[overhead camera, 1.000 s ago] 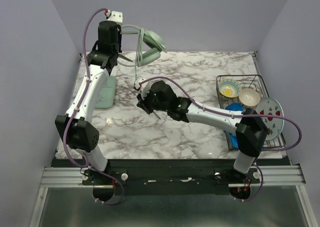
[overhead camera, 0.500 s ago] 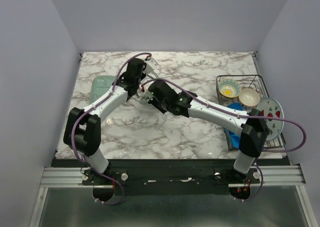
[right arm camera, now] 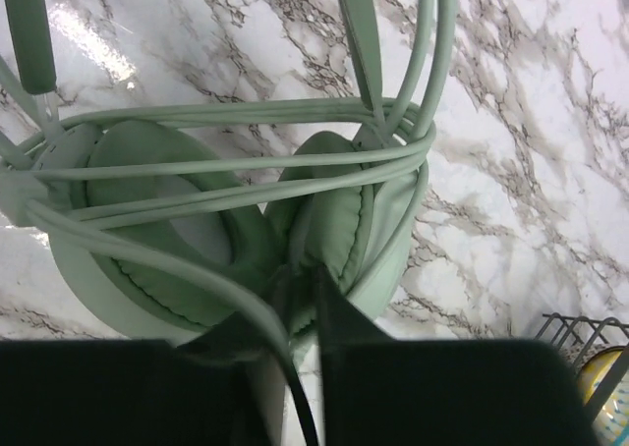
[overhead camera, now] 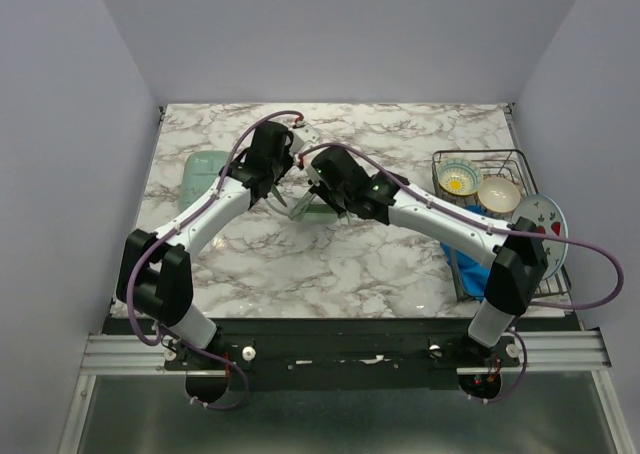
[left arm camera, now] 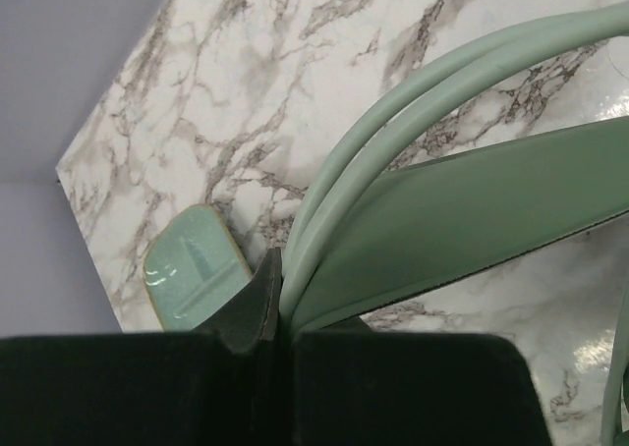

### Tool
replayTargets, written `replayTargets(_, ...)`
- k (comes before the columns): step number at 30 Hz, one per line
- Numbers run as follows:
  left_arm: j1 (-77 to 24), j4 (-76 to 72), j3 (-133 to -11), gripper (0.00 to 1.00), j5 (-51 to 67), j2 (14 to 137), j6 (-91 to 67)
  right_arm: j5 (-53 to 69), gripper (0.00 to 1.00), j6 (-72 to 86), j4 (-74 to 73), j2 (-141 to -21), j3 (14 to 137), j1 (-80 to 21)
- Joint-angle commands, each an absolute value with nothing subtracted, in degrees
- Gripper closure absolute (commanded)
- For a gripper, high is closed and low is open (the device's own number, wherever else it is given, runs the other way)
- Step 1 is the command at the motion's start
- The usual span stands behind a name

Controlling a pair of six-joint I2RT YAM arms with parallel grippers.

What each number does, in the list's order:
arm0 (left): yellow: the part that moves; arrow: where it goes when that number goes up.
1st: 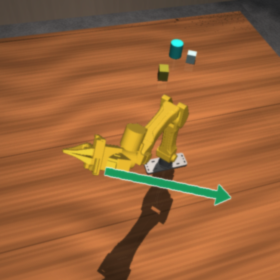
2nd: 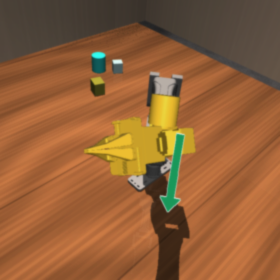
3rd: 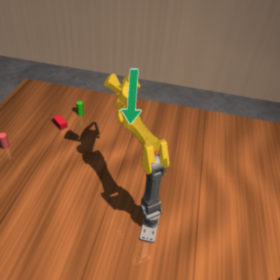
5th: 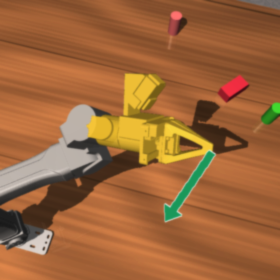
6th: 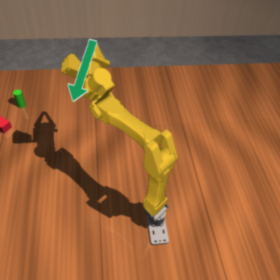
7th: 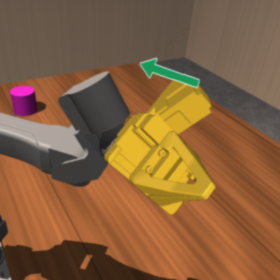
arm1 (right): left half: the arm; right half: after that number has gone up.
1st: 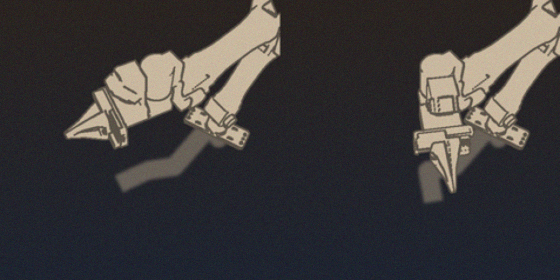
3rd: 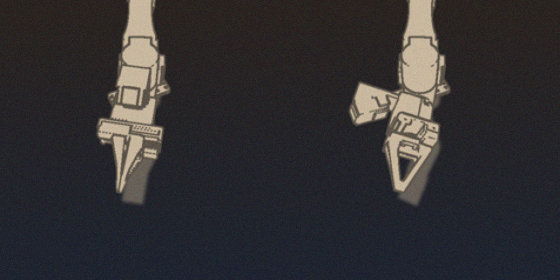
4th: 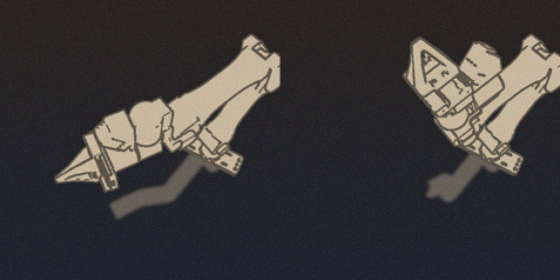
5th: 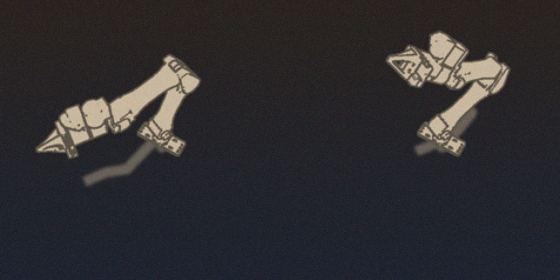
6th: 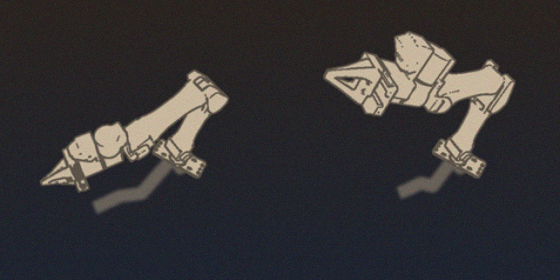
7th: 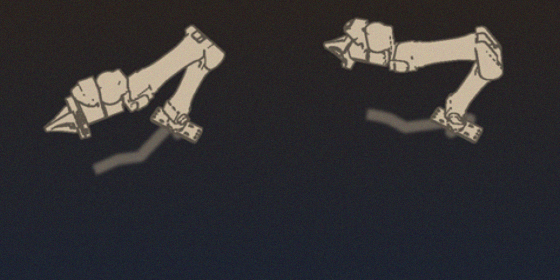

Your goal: Wrap the headphones

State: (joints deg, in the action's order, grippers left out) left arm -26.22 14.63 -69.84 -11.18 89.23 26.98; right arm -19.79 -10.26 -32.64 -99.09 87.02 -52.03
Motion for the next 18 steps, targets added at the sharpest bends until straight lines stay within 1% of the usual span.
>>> replayTargets(1, -26.63, 27.76, -74.77, 1.0, -2.81, 87.8, 20.75, -20.68, 0.67, -17.23, -30.32, -94.75, 85.17, -49.13)
replayTargets(2, -26.54, 30.73, -75.93, 1.0, -2.55, 88.59, 19.52, -19.87, 0.65, -16.79, -30.24, -94.83, 84.82, -48.96)
replayTargets(6, -26.54, 37.35, -80.33, 1.0, 0.78, 89.65, 14.24, -17.67, 0.64, -16.08, -29.53, -95.36, 82.71, -48.6)
replayTargets(7, -26.63, 37.79, -80.42, 1.0, 2.53, 89.56, 13.54, -17.32, 0.61, -16.0, -29.44, -95.27, 82.44, -48.6)
replayTargets(8, -26.54, 38.49, -80.42, 1.0, 2.64, 89.39, 13.45, -17.31, 0.52, -15.65, -29.36, -95.01, 82.27, -48.52)
replayTargets(11, -26.54, 39.11, -80.25, 1.0, 1.06, 89.65, 13.97, -15.48, 0.44, -15.47, -29.18, -93.87, 81.3, -47.9)
replayTargets(13, -26.63, 39.2, -79.81, 1.0, 1.14, 89.47, 14.33, -11.98, 0.42, -15.9, -28.57, -92.03, 80.25, -47.81)
replayTargets(14, -26.54, 39.46, -79.8, 1.0, 2.27, 89.47, 14.33, -10.82, 0.4, -16.17, -28.22, -91.59, 79.9, -47.64)
replayTargets(18, -26.63, 41.39, -80.33, 1.0, 5.88, 90.26, 13.71, -7.47, 0.4, -17.22, -27.42, -90.35, 78.84, -47.11)
